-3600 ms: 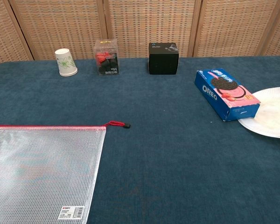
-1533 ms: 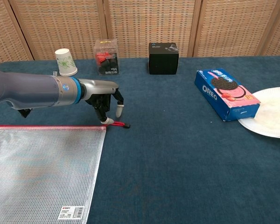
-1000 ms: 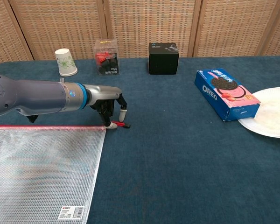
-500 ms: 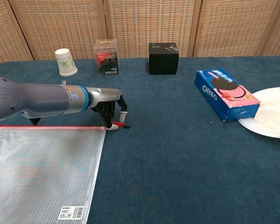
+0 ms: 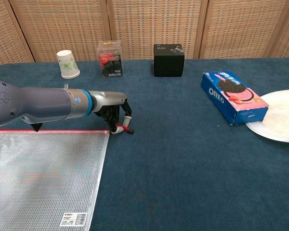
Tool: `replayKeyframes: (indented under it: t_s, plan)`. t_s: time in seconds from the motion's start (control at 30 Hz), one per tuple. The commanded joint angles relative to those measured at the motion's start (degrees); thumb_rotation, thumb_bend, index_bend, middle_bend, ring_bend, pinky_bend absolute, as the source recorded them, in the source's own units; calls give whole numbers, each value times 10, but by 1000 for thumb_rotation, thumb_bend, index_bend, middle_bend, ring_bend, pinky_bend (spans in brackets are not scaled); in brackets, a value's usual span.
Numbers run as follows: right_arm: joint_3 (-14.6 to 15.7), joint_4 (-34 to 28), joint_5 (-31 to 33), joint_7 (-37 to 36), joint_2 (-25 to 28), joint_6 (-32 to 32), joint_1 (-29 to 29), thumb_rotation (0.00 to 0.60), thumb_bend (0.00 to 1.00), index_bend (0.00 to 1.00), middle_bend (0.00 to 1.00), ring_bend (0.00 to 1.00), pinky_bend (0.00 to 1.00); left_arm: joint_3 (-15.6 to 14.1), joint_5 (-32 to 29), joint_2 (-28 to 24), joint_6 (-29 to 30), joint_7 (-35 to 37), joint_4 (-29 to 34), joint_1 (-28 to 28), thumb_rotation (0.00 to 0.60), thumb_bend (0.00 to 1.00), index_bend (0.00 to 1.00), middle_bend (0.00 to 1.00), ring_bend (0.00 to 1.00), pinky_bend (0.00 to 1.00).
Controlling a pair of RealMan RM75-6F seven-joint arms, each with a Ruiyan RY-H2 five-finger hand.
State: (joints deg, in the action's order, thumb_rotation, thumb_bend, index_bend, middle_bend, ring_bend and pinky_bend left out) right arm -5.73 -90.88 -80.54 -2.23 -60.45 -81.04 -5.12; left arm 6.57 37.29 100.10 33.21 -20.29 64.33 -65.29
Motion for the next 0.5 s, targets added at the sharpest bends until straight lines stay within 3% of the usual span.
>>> replayKeyframes:
  t_s: [0.03,0.3,0.5]
  plan:
    - [0,0,-1,-1,0,0,0,600,0,115,0,0,0,1,0,-4,3,0,7,0,600,524,595,1000,986,1000]
    - [2,-1,-3,-3,0,-1,1,600,0,125,0,0,0,7,17,-25,15,15,38,10,600,552,610,1000,986,1000]
    - [-1,4,-11,-31,-3,0,-3,600,0,25,0,0,0,23,68,-58,39,45,81,28,600,566,623,1000,986,1000]
